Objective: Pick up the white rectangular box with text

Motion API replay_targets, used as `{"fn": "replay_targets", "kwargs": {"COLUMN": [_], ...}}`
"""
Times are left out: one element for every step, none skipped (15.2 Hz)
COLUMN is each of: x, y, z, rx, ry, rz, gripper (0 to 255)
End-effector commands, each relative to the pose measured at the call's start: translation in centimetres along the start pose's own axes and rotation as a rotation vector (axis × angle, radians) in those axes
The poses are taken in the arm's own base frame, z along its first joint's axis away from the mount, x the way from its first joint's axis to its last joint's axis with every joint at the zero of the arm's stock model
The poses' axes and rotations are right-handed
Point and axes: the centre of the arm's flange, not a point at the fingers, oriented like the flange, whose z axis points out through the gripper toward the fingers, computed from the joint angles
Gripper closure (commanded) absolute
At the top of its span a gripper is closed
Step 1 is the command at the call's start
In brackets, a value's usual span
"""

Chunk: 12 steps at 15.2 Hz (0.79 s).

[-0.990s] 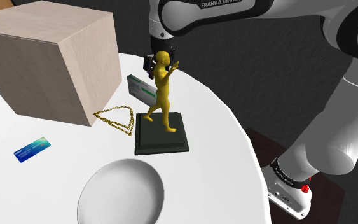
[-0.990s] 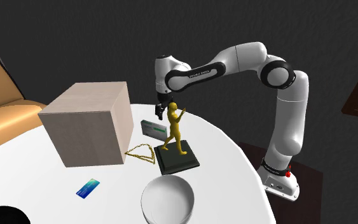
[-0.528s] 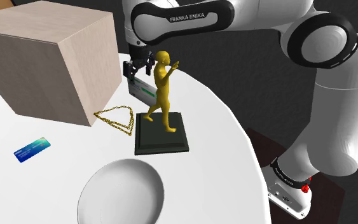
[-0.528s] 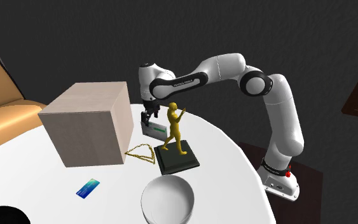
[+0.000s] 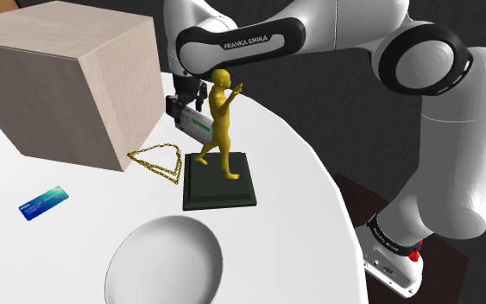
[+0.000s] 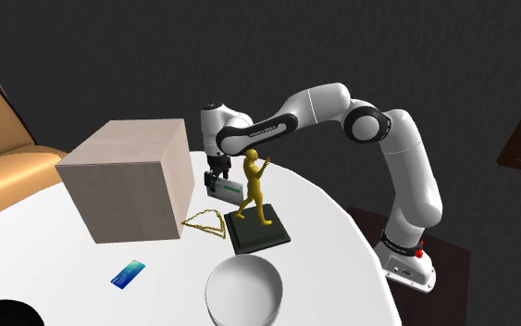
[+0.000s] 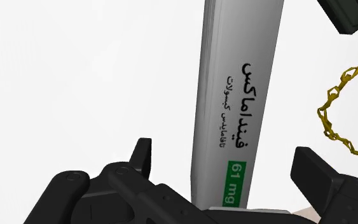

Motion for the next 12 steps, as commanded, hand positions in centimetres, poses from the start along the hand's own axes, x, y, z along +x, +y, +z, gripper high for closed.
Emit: {"fn": "replay_targets", "kwargs": {"x": [-0.09, -0.09, -0.08, -0.08, -0.08, -0.08, -0.08, -0.08, -0.08, -0.09, -0.08, -0.06], "y": [0.06, 0.04, 0.02, 0.02, 0.02, 0.02, 0.02, 0.03, 0.03, 0.03, 0.06, 0.08], "z": [0.31, 0.26, 0.25, 0.24, 0.25, 0.24, 0.24, 0.24, 0.24, 0.24, 0.31, -0.21], "rx": [0.000, 0.000, 0.000, 0.000, 0.000, 0.000, 0.000, 0.000, 0.000, 0.000, 0.000, 0.000], "ry": [0.001, 0.001, 0.001, 0.001, 0.001, 0.001, 0.001, 0.001, 0.001, 0.001, 0.001, 0.001], "rz": [0.000, 0.000, 0.000, 0.000, 0.000, 0.000, 0.000, 0.000, 0.000, 0.000, 0.000, 0.000], "gripper": [0, 255, 255, 255, 255, 255, 255, 255, 255, 255, 255, 255]}}
